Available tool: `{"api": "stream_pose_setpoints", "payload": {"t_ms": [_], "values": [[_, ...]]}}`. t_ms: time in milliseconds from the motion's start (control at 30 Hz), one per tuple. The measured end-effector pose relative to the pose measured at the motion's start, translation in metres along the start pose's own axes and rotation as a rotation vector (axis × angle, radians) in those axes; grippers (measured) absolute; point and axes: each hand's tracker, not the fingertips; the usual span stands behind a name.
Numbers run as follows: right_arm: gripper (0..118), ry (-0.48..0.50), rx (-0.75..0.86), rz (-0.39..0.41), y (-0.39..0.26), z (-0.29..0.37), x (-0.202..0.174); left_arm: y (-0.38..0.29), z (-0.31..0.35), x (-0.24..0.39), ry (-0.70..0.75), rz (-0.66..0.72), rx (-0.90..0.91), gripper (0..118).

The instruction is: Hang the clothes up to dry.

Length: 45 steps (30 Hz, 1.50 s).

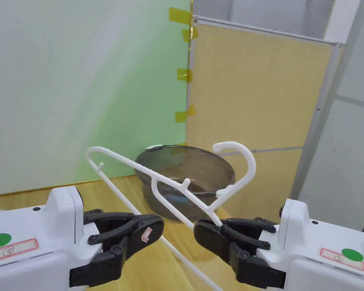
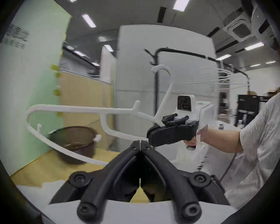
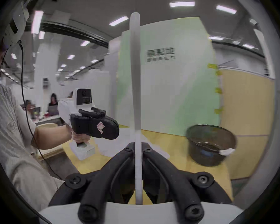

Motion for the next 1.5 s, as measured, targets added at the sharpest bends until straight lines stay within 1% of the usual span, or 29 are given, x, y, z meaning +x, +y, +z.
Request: {"api": "stream_pose_setpoints", "payload": {"t_ms": [100, 167, 200, 300, 333, 433, 467, 567, 667, 800, 867, 933, 1000, 1133, 1167, 1200, 1233, 1267, 1300, 1333, 1367, 1400, 1500], "values": [[6, 0.135, 0.003, 0.016, 0.000, -0.056, 0.000, -0.009, 0.046, 0.001, 0.147, 0.023, -0.015, 2], [6, 0.213, 0.007, 0.034, -0.001, -0.088, -0.005, -0.015, 0.073, 0.004, 0.236, 0.024, -0.017, 2], [6, 0.260, 0.008, 0.031, -0.001, -0.104, -0.009, -0.017, 0.084, 0.007, 0.287, 0.014, -0.030, 2], [6, 0.346, 0.004, 0.036, -0.004, -0.145, -0.022, -0.029, 0.117, 0.013, 0.409, 0.051, -0.013, 2], [6, 0.358, -0.001, 0.040, -0.005, -0.157, -0.028, -0.035, 0.128, 0.012, 0.432, 0.076, 0.003, 2], [6, 0.431, -0.006, 0.056, -0.008, -0.184, -0.043, -0.050, 0.150, 0.018, 0.514, 0.094, 0.026, 2], [6, 0.449, -0.008, 0.050, -0.009, -0.191, -0.047, -0.054, 0.153, 0.017, 0.542, 0.107, 0.033, 2], [6, 0.471, -0.008, 0.040, -0.010, -0.209, -0.054, -0.067, 0.163, 0.013, 0.585, 0.147, 0.024, 2], [6, 0.488, -0.009, 0.033, -0.010, -0.224, -0.057, -0.076, 0.166, 0.010, 0.593, 0.145, 0.019, 2], [6, 0.475, -0.018, 0.044, -0.012, -0.235, -0.060, -0.086, 0.167, 0.001, 0.646, 0.143, -0.020, 2], [6, 0.464, -0.026, 0.042, -0.016, -0.236, -0.058, -0.093, 0.171, -0.013, 0.704, 0.175, -0.098, 2], [6, 0.448, -0.041, 0.041, -0.020, -0.237, -0.057, -0.104, 0.172, -0.035, 0.814, 0.185, -0.258, 2], [6, 0.439, -0.069, 0.048, -0.027, -0.238, -0.054, -0.119, 0.171, -0.056, 0.833, 0.210, -0.416, 2], [6, 0.399, -0.126, 0.080, -0.041, -0.246, -0.055, -0.139, 0.163, -0.095, 0.873, 0.364, -0.601, 2], [6, 0.400, -0.131, 0.079, -0.044, -0.246, -0.055, -0.144, 0.161, -0.103, 0.850, 0.390, -0.649, 2], [6, 0.403, -0.136, 0.074, -0.048, -0.247, -0.055, -0.150, 0.159, -0.109, 0.836, 0.386, -0.662, 2], [6, 0.406, -0.142, 0.070, -0.051, -0.248, -0.055, -0.156, 0.157, -0.115, 0.834, 0.423, -0.702, 5], [6, 0.405, -0.146, 0.073, -0.053, -0.248, -0.055, -0.161, 0.155, -0.117, 0.858, 0.428, -0.712, 16], [6, 0.405, -0.155, 0.075, -0.055, -0.249, -0.055, -0.164, 0.152, -0.118, 0.871, 0.422, -0.716, 32], [6, 0.398, -0.162, 0.081, -0.057, -0.249, -0.056, -0.168, 0.151, -0.120, 0.869, 0.433, -0.728, 70], [6, 0.399, -0.166, 0.085, -0.058, -0.249, -0.055, -0.171, 0.150, -0.122, 0.873, 0.456, -0.731, 94], [6, 0.398, -0.172, 0.083, -0.060, -0.249, -0.053, -0.175, 0.148, -0.120, 0.895, 0.473, -0.737, 106], [6, 0.392, -0.184, 0.075, -0.063, -0.249, -0.048, -0.178, 0.150, -0.121, 0.962, 0.455, -0.656, 107]]}}
